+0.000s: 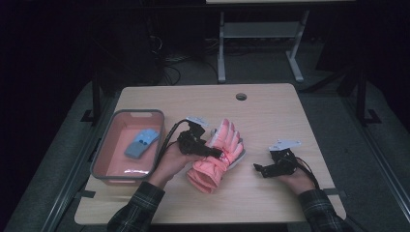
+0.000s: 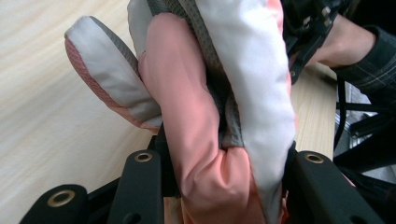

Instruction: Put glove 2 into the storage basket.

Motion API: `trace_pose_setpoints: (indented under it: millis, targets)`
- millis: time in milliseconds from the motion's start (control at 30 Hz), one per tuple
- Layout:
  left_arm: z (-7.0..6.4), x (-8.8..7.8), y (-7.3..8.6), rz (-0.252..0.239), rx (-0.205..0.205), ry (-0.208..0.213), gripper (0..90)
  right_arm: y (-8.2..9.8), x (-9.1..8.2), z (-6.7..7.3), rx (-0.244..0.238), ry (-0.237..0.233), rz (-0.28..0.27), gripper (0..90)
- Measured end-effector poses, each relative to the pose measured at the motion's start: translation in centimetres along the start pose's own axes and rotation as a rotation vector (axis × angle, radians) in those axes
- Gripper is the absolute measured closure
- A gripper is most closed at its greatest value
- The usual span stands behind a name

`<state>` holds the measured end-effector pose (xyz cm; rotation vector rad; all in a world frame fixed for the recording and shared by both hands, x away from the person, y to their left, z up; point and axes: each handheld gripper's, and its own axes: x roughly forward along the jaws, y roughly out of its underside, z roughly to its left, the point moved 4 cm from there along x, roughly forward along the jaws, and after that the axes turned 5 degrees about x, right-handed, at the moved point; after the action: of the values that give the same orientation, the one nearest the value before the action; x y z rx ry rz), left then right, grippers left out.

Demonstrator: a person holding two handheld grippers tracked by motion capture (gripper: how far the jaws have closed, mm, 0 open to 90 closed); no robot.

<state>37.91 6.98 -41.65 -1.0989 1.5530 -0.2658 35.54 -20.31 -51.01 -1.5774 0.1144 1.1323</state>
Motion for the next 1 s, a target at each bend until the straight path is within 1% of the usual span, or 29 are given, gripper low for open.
trace_pose_setpoints:
  millis: [133, 200, 367, 400, 567, 700, 867, 1000]
  targets:
    - [0.1, -1.0, -0.2, -0.015, -0.005, -0.022, 59.2, 0.0, 0.0, 0.0, -0.001, -0.002, -0.002, 8.4]
    - [0.2, -1.6, -0.3, -0.017, 0.002, -0.040, 59.2, 0.0, 0.0, 0.0, -0.001, -0.002, -0.003, 8.4]
    - [0.7, -3.3, -0.6, -0.050, -0.010, -0.066, 59.1, 0.0, 0.0, 0.0, 0.000, -0.001, -0.002, 8.4]
    - [0.8, -3.7, -0.6, -0.056, -0.020, -0.070, 59.1, 0.0, 0.0, 0.0, -0.002, 0.000, -0.002, 8.4]
    - [1.3, -5.7, -0.7, -0.086, -0.029, -0.087, 59.1, 0.0, 0.0, 0.0, 0.001, 0.001, -0.003, 8.4]
    - [1.6, -7.3, -0.8, -0.115, -0.037, -0.088, 59.1, 0.0, 0.0, 0.0, 0.001, 0.000, -0.003, 8.4]
    - [2.1, -9.1, -0.6, -0.131, -0.040, -0.114, 59.0, 0.0, 0.0, 0.0, 0.000, 0.000, -0.003, 8.5]
    - [2.7, -10.9, -0.3, -0.155, -0.055, -0.139, 59.0, 0.0, 0.0, 0.0, 0.000, 0.000, -0.004, 8.4]
